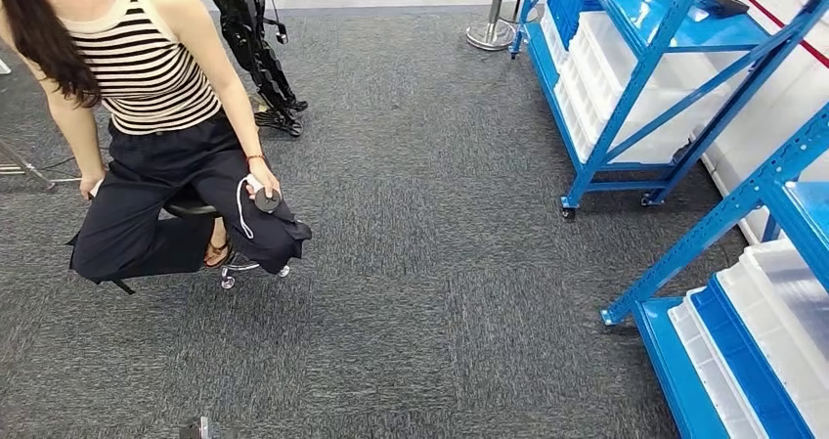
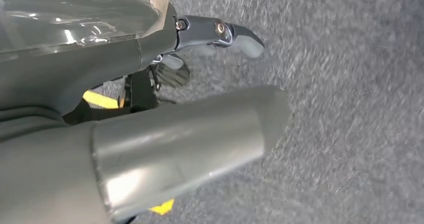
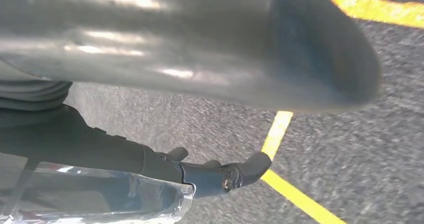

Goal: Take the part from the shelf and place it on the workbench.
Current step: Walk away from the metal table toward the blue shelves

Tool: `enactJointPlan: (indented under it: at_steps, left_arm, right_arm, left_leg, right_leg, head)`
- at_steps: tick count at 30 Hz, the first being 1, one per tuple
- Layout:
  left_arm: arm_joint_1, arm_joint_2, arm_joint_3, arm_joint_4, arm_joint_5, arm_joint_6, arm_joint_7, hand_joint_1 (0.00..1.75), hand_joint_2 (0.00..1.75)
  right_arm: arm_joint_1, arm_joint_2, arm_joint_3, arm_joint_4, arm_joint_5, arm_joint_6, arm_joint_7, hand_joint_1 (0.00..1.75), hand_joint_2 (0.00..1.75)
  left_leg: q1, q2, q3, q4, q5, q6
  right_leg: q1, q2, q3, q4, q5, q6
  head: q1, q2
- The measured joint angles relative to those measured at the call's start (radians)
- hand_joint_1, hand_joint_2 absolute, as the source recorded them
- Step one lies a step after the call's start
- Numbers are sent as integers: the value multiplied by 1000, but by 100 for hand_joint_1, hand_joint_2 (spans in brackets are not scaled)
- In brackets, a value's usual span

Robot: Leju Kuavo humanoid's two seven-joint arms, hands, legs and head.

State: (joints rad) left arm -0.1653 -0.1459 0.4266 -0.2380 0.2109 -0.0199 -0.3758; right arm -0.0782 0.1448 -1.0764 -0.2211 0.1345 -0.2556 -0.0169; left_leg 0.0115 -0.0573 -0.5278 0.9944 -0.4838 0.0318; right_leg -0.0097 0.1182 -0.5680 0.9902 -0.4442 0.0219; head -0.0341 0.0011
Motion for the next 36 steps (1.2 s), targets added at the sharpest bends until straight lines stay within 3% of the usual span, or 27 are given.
enactJointPlan:
  at_steps: [2,4,6,7,8,10,12,13,15,17,19,21,22,24,26,28,30,32,34,36]
  left_arm:
    - [-2,0,0,0,0,0,0,0,0]
    - [0,0,0,0,-1,0,0,0,0]
    - [3,0,0,0,-1,0,0,0,0]
    - [3,0,0,0,-1,1,0,0,0]
    - [3,1,0,0,-1,1,0,0,0]
    - [2,1,0,0,-1,2,0,0,0]
    - [2,1,0,0,-1,4,0,0,0]
    - [0,1,0,0,-1,4,0,0,0]
    - [-4,-1,-2,0,-1,6,1,0,0]
    - [-9,-3,-4,0,-2,6,2,0,0]
    - [-7,-3,-7,0,-2,7,3,0,0]
    - [-4,-3,-9,0,-1,8,6,0,0]
    - [-3,-3,-10,0,-1,9,7,0,0]
    - [-3,-3,-13,0,0,9,8,0,0]
    - [-4,-1,-16,0,2,8,9,0,0]
    - [-6,1,-17,0,3,8,9,0,0]
    - [-7,0,-18,0,4,8,10,0,0]
    - [-9,-1,-18,0,4,6,10,0,0]
    - [-6,-2,-18,0,5,3,10,0,0]
    - [-3,-2,-18,0,7,2,10,0,0]
  right_arm:
    - [1,0,0,0,0,0,0,0,0]
    - [-1,0,0,0,0,0,0,0,0]
    - [-1,0,0,0,1,1,0,0,0]
    - [1,0,0,0,1,2,0,0,0]
    - [3,0,0,0,2,2,0,0,0]
    - [3,-2,0,0,4,3,0,0,0]
    - [-1,-2,0,0,5,3,0,0,0]
    - [-1,-2,0,1,5,3,1,0,0]
    - [1,-3,0,1,5,3,1,0,0]
    - [2,-4,0,0,6,2,2,0,0]
    - [0,-4,0,0,6,0,2,0,0]
    - [-1,-3,0,0,7,-1,2,0,0]
    - [0,-3,0,0,8,-2,2,0,0]
    - [1,-3,0,1,9,-4,2,0,0]
    - [0,-2,0,1,10,-5,2,0,0]
    - [-1,-1,0,1,10,-5,2,0,0]
    - [1,0,0,1,10,-6,2,0,0]
    - [2,-1,0,1,10,-8,2,0,0]
    - [1,-2,0,1,10,-9,2,0,0]
    - [0,-2,0,1,10,-9,2,0,0]
  left_leg:
    - [1,26,2,-11,9,15]
    - [-1,55,0,-15,11,22]
    - [-3,86,-3,-14,11,23]
    - [-3,100,-3,-14,11,23]
    - [-3,112,-3,-14,10,22]
    - [-5,134,0,-13,8,17]
    - [-9,153,3,-10,3,6]
    - [-11,162,5,-10,2,-1]
    - [-6,172,9,-10,-1,-15]
    - [0,137,-2,25,-30,-26]
    - [2,82,-50,138,-97,-32]
    - [3,61,-111,258,-143,-33]
    - [3,58,-125,277,-138,-32]
    - [3,48,-94,199,-74,-26]
    - [3,5,-34,65,-11,-16]
    - [1,-19,-6,3,7,-9]
    - [-1,0,-6,-5,11,-1]
    - [1,23,-4,-16,20,13]
    - [0,51,-5,-22,25,22]
    - [-2,82,-10,-21,25,24]
  right_leg:
    - [0,-45,-30,47,-24,1]
    - [-1,-95,-93,172,-81,-4]
    - [-4,-106,-147,287,-119,0]
    - [-6,-109,-147,293,-116,8]
    - [-7,-115,-123,255,-99,17]
    - [-8,-151,-36,104,-52,29]
    - [-4,-179,20,6,-26,22]
    - [-1,-180,24,-5,-23,15]
    - [0,-159,21,-8,-18,0]
    - [-5,-139,24,-14,-11,-14]
    - [-6,-119,26,-15,-6,-23]
    - [-2,-94,24,-14,-4,-26]
    - [-1,-81,24,-14,-3,-27]
    - [1,-55,26,-12,-3,-26]
    - [3,-32,26,-9,-3,-24]
    - [4,-13,19,-7,-1,-16]
    - [1,3,8,-7,3,-3]
    - [1,-24,-16,24,-15,2]
    - [1,-77,-71,132,-70,-4]
    - [-2,-101,-133,259,-121,-3]
  head:
    - [6,0]
    - [15,0]
    - [18,0]
    - [18,0]
    - [19,0]
    - [21,0]
    - [21,0]
    - [20,0]
    - [17,0]
    - [13,0]
    - [7,0]
    - [5,0]
    - [4,0]
    - [4,0]
    - [4,0]
    - [3,0]
    - [4,0]
    - [7,0]
    - [15,0]
    - [20,0]
